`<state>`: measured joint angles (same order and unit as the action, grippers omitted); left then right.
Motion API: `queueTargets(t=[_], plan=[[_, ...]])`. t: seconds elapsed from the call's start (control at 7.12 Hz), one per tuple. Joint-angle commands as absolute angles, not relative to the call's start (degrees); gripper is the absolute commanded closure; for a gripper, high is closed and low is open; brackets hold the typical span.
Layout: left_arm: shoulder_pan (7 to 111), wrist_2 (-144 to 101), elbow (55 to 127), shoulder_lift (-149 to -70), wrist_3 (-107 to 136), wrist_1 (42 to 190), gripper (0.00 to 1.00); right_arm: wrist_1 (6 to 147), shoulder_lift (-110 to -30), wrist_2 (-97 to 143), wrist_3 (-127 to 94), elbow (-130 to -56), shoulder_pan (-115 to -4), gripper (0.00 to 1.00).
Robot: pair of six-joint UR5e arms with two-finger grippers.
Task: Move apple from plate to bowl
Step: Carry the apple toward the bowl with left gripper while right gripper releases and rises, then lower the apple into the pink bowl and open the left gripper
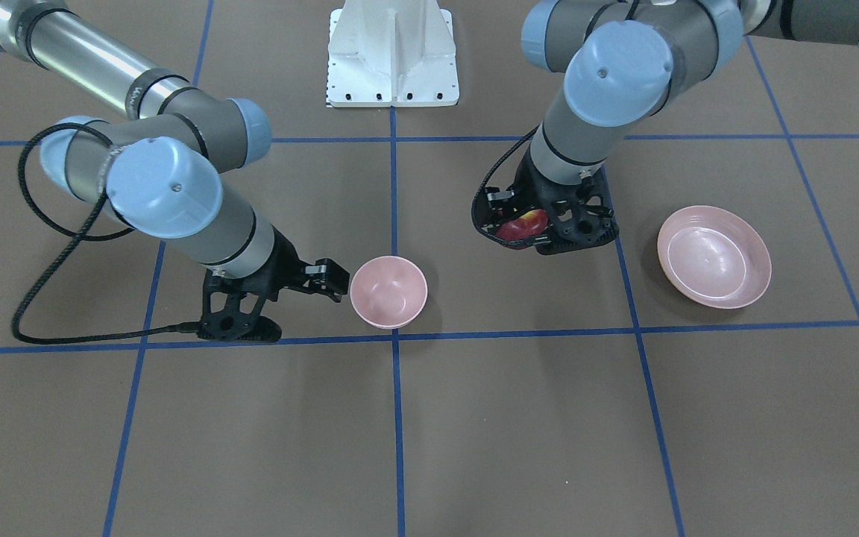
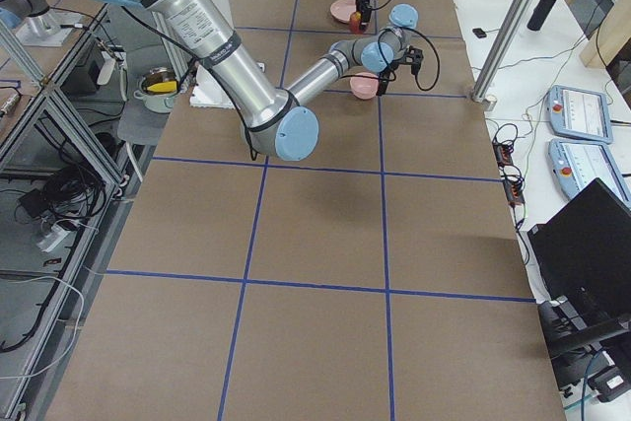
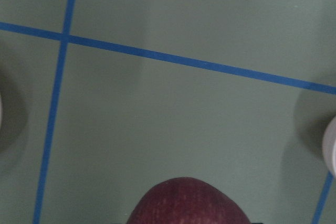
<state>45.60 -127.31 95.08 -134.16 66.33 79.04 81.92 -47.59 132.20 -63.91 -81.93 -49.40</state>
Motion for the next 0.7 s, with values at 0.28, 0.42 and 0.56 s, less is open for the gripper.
queueTargets(t=[0.28,0.42,0.56], plan=[[40.8,-126.3,75.81,-146.59,71.7,91.26,1.0,94.57,-57.72,132.19,-45.64,-89.63,-55.62,0.0],[40.0,-123.78,72.8,-147.21,71.72,94.28,1.0,94.66,-58.61,131.4,-43.44,-89.56,-56.5,0.0],[39.03,-121.66,70.25,-148.09,71.72,95.61,1.0,94.66,-59.93,130.79,-43.07,-89.56,-57.82,0.0]])
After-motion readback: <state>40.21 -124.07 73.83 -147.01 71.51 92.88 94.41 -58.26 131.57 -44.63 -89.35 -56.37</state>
